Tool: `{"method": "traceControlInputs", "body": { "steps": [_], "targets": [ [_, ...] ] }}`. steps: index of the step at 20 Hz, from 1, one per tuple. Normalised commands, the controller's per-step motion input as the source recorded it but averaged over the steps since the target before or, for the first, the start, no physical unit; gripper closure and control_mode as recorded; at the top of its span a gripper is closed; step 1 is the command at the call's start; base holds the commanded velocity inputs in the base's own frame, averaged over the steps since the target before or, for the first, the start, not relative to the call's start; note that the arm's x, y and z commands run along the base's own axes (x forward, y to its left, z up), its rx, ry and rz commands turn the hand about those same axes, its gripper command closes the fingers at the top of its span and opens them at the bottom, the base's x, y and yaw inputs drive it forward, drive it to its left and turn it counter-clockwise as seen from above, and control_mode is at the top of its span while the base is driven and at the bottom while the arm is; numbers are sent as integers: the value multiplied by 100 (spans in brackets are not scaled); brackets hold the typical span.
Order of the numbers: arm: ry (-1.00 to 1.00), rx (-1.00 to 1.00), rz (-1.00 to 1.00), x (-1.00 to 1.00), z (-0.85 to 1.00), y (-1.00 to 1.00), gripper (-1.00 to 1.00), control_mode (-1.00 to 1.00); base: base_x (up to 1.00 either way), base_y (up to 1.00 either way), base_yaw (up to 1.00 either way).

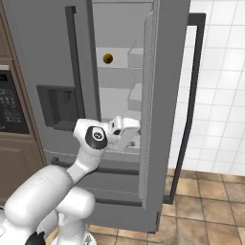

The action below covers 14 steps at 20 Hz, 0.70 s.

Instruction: Retrieve a lemon from the fridge and place it on the cutting board with the fish.

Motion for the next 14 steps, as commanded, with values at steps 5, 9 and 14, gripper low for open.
{"method": "traceControlInputs", "body": {
  "steps": [5,9,14],
  "targets": [
    [-11,0,-2,-16,27,54,-100,-100,0,0,0],
    [9,10,-10,0,62,100,-100,-100,0,0,0],
    [12,38,-4,4,23,79,-100,-100,0,0,0]
  ]
}}
